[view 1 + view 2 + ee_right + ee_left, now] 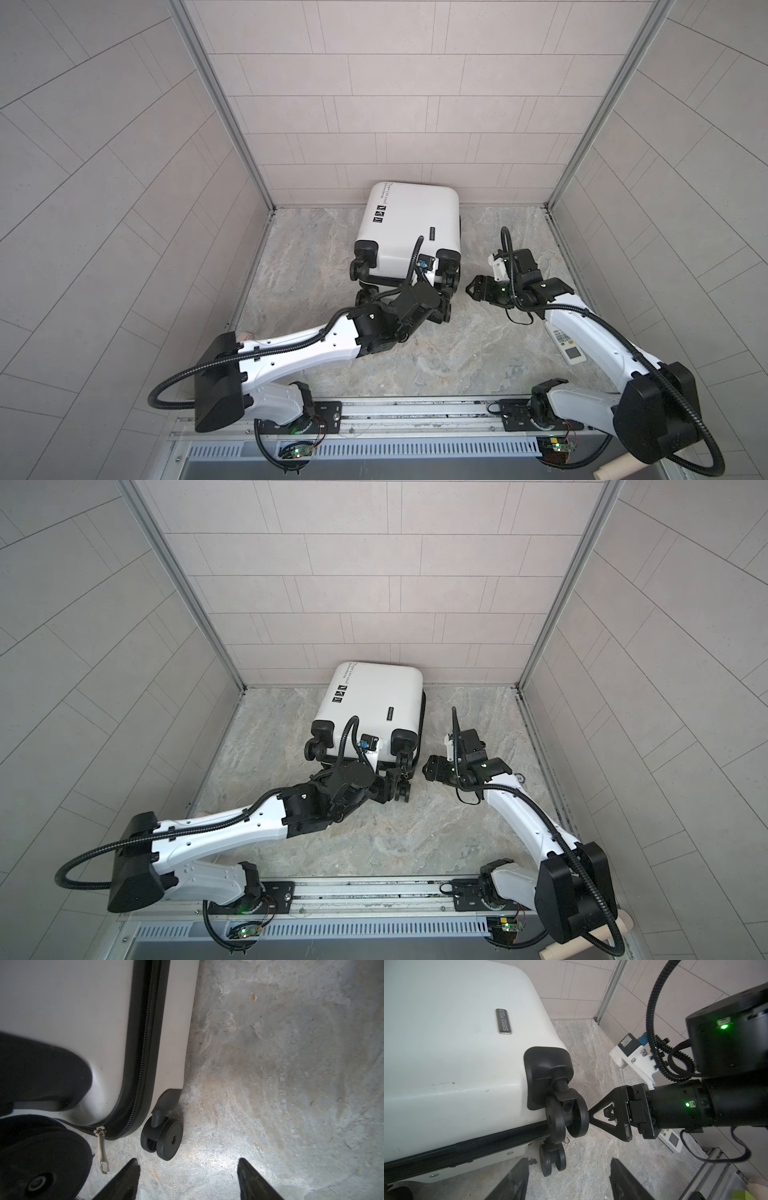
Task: Pack the luggage
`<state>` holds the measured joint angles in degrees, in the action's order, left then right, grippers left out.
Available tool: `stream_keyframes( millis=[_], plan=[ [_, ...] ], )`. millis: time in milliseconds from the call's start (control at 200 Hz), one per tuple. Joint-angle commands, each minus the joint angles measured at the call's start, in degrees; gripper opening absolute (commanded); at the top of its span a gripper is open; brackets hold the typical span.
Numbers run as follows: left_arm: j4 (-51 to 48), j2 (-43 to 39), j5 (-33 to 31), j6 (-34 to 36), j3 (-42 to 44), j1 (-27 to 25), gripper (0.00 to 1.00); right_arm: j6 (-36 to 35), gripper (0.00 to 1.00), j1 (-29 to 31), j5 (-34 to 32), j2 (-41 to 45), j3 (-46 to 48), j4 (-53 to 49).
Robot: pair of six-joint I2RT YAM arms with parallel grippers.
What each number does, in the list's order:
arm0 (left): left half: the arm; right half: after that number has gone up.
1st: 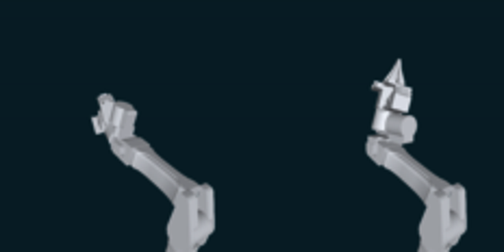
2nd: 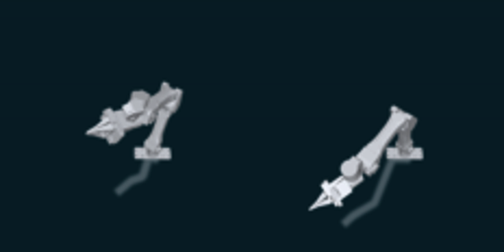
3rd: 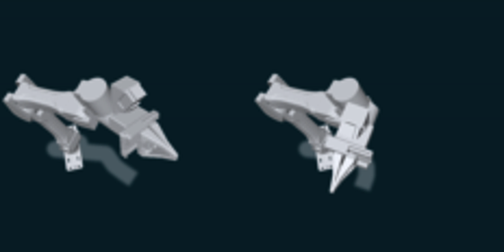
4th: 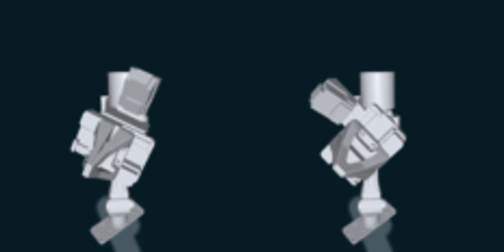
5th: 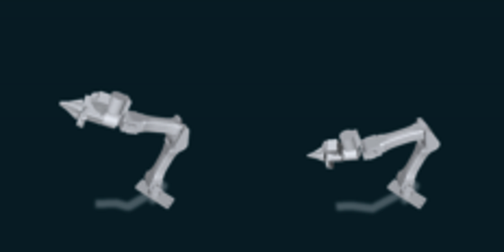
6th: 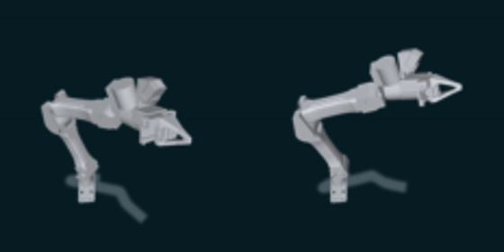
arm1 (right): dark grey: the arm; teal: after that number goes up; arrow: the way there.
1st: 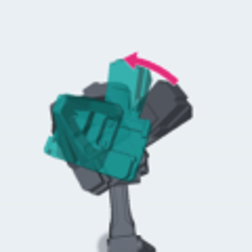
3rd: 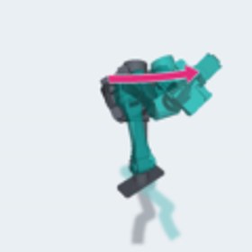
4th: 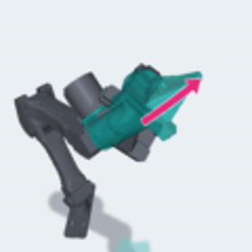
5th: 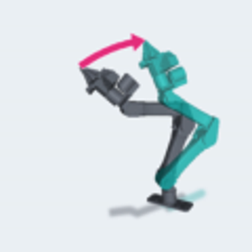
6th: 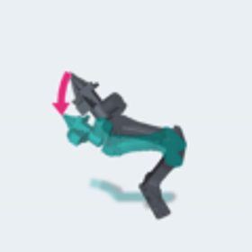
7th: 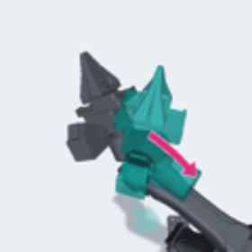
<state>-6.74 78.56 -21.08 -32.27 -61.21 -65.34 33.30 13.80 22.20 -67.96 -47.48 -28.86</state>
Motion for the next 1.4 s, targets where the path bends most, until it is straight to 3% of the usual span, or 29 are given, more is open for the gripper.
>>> stream_keyframes(
  millis=[0,290,665,866,1151,1396],
  plan=[
    [-5.0,4.1,-0.6,-3.8,-4.4,-0.3,0.68,-0.5,0.76,-0.3,0.5,1.3,1.1,-0.5],
    [-11.6,14.7,0.8,-4.8,-14.8,-0.7,0.69,-1.0,0.78,-0.8,0.5,3.2,2.1,-1.3],
    [-25.6,26.3,-5.5,-5.9,-28.1,-0.6,0.68,-1.3,0.78,-1.8,1.1,5.5,3.4,-2.3],
    [-26.7,23.6,-5.4,-8.9,-26.5,-0.6,0.70,-2.1,0.80,-2.5,1.2,6.6,4.0,-2.6],
    [-21.2,13.8,-3.4,-16.2,-16.3,-0.5,0.77,-2.3,0.81,-2.5,2.3,6.1,3.5,-1.9],
    [-21.6,13.6,-1.7,-16.6,-17.3,0.3,0.82,-2.1,0.81,-2.5,2.7,5.7,3.2,-1.7]
  ],
)
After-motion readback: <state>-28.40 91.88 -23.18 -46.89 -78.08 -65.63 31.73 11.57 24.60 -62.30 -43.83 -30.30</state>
